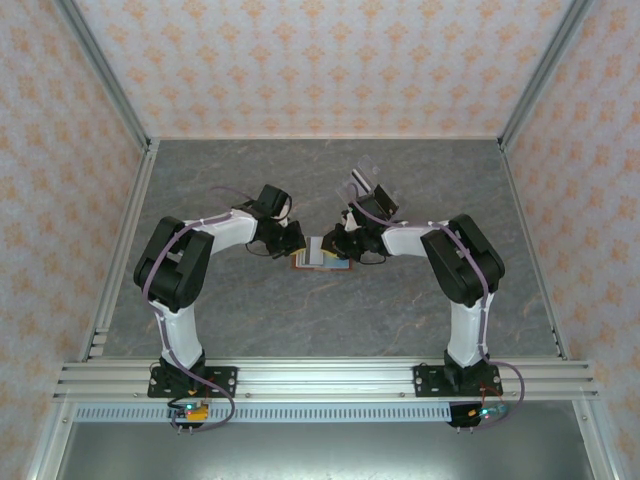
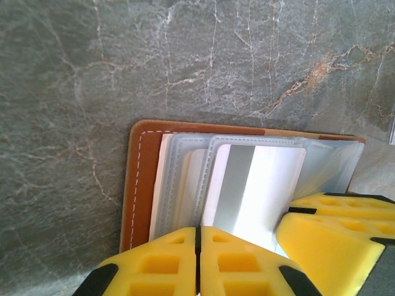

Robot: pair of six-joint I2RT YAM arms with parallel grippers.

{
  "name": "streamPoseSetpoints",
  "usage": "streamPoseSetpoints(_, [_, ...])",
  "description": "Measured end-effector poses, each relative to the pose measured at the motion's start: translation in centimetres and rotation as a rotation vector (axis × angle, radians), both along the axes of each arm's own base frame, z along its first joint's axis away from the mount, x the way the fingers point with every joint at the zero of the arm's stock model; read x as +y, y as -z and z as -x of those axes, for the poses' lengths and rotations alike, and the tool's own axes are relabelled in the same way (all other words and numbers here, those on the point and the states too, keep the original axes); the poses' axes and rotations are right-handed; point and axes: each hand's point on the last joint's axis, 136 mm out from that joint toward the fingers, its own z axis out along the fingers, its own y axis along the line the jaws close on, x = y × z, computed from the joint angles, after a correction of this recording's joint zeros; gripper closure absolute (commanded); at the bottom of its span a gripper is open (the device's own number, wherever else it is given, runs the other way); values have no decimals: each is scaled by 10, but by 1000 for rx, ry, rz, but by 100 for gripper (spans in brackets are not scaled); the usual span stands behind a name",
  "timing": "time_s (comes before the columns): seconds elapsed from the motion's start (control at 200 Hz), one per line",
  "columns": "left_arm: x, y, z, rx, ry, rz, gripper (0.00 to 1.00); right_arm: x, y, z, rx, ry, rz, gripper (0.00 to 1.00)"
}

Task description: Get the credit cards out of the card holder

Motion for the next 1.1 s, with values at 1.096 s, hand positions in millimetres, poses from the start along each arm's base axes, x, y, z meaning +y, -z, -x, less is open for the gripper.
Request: streamPoseSetpoints(1.096, [8, -8, 15, 3, 10, -39, 80, -4, -5, 6, -53, 12, -2, 92])
